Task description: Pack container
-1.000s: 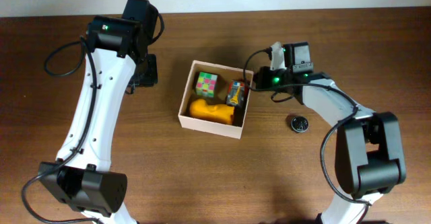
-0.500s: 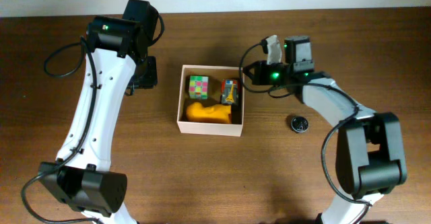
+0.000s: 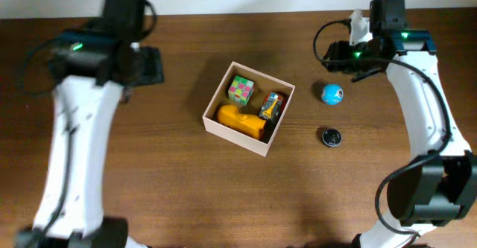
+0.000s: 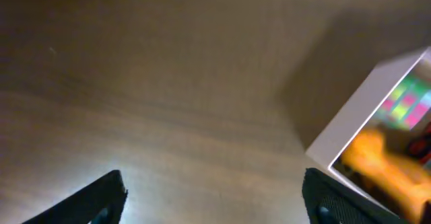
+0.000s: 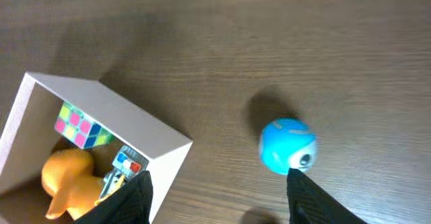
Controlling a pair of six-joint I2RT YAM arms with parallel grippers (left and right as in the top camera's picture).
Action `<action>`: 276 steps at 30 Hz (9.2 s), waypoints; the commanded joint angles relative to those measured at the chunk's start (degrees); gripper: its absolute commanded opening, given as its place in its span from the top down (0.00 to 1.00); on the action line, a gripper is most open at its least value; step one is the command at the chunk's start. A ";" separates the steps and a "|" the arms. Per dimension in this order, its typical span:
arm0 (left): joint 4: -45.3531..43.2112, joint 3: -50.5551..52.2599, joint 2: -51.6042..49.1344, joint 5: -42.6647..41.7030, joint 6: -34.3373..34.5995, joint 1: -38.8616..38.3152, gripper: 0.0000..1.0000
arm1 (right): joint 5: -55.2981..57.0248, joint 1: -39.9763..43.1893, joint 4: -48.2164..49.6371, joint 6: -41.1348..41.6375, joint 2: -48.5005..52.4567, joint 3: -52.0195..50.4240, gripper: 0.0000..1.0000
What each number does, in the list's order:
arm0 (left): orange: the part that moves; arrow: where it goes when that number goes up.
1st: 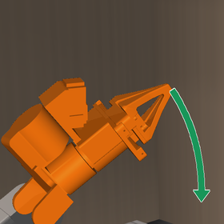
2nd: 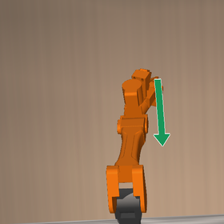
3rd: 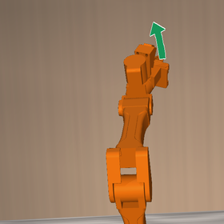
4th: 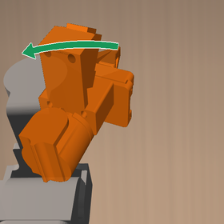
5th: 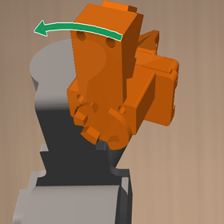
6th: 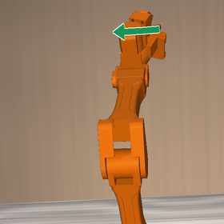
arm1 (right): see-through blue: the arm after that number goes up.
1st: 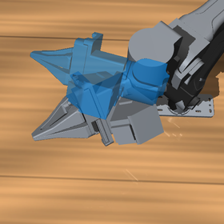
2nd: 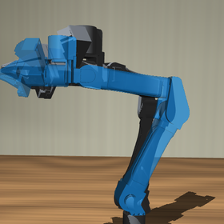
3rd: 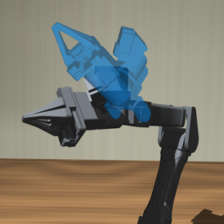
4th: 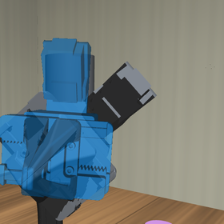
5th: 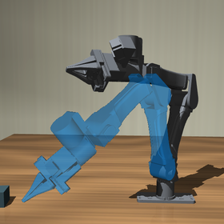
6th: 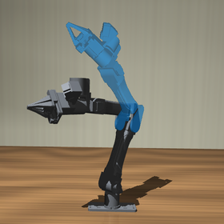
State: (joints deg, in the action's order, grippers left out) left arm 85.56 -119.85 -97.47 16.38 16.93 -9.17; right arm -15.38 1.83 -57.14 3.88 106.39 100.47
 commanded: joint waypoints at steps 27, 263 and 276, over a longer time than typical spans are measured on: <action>4.28 -2.12 15.06 3.82 -0.04 21.38 0.01 | -4.87 -13.77 3.58 2.27 17.75 0.66 0.96; 4.28 -2.12 15.06 3.80 -0.04 21.38 0.01 | 10.21 -40.83 -22.86 4.07 1.38 32.11 0.01; 4.28 -2.12 15.06 3.80 -0.04 21.38 0.01 | 17.49 -34.84 -30.77 12.57 -6.51 40.04 0.01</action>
State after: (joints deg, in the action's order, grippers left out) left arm 89.82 -121.62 -83.02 19.16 16.93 11.99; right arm -3.81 -36.95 -87.42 11.64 101.69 140.46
